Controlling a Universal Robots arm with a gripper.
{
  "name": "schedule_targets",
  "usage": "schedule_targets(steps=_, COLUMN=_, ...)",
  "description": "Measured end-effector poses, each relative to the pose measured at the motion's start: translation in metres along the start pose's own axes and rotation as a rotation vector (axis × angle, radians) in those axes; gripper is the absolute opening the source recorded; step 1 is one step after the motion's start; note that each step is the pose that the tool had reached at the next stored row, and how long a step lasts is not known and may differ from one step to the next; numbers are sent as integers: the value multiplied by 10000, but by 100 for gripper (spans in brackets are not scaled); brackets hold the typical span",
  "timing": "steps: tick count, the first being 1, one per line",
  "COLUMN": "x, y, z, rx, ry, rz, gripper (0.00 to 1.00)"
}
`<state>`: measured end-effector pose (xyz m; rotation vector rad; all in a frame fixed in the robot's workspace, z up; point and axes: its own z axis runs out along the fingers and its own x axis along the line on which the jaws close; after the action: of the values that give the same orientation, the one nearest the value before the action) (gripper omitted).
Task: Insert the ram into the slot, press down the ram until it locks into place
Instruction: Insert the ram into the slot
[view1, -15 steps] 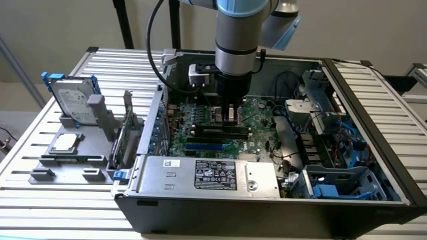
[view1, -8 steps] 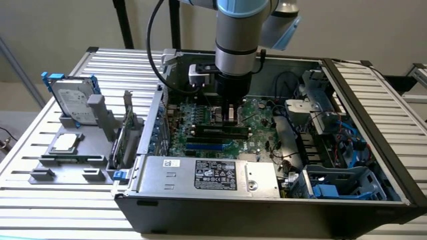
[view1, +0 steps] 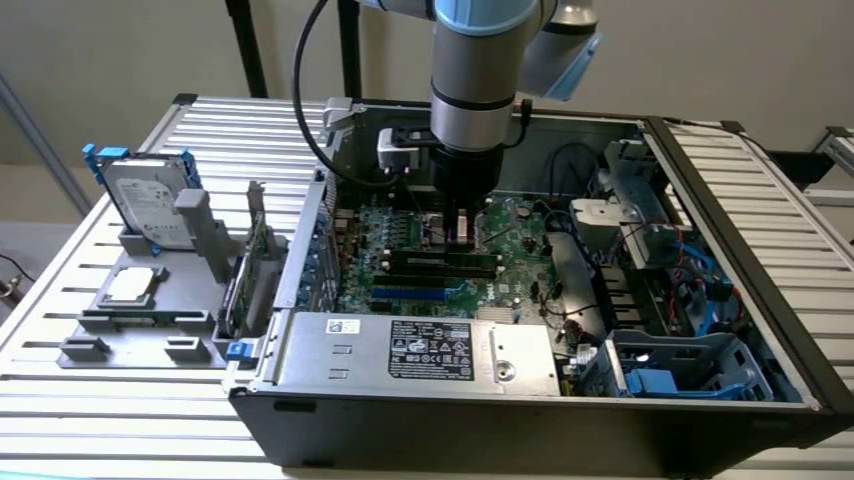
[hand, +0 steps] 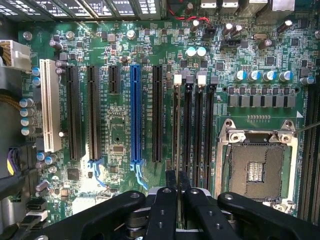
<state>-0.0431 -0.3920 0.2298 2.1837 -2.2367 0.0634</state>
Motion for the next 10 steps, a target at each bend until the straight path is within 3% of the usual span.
schedule_targets(steps=10, x=-4, y=-1, z=7, rx=-5, ry=-3, rz=83, gripper=13)
